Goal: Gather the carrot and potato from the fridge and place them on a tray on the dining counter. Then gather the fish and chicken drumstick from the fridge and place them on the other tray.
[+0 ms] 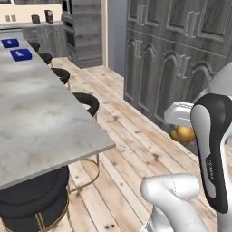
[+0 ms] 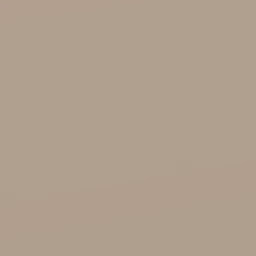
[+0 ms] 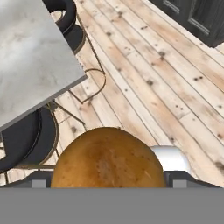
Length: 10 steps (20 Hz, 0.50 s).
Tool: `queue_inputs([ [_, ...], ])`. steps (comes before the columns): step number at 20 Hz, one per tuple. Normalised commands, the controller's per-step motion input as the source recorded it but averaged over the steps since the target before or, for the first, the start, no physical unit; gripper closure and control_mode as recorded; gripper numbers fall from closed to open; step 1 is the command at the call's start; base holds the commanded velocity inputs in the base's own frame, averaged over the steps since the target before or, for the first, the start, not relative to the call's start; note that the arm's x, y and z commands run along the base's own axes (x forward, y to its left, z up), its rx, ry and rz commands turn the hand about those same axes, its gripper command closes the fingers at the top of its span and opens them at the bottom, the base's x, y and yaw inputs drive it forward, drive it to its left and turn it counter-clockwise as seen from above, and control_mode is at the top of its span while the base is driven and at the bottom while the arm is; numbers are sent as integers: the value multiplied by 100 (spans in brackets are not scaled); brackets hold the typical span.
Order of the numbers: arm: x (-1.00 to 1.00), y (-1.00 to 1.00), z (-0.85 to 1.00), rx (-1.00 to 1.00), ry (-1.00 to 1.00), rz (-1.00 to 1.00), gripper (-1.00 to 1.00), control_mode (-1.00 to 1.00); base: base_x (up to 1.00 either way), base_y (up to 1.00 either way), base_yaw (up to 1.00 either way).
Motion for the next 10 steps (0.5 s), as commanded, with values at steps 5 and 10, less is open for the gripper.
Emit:
queue_inputs([
  [5,0,0,0,0,0,0,100,100,61,-100,3],
  [10,0,0,0,0,0,0,100,100,95,-94,10],
])
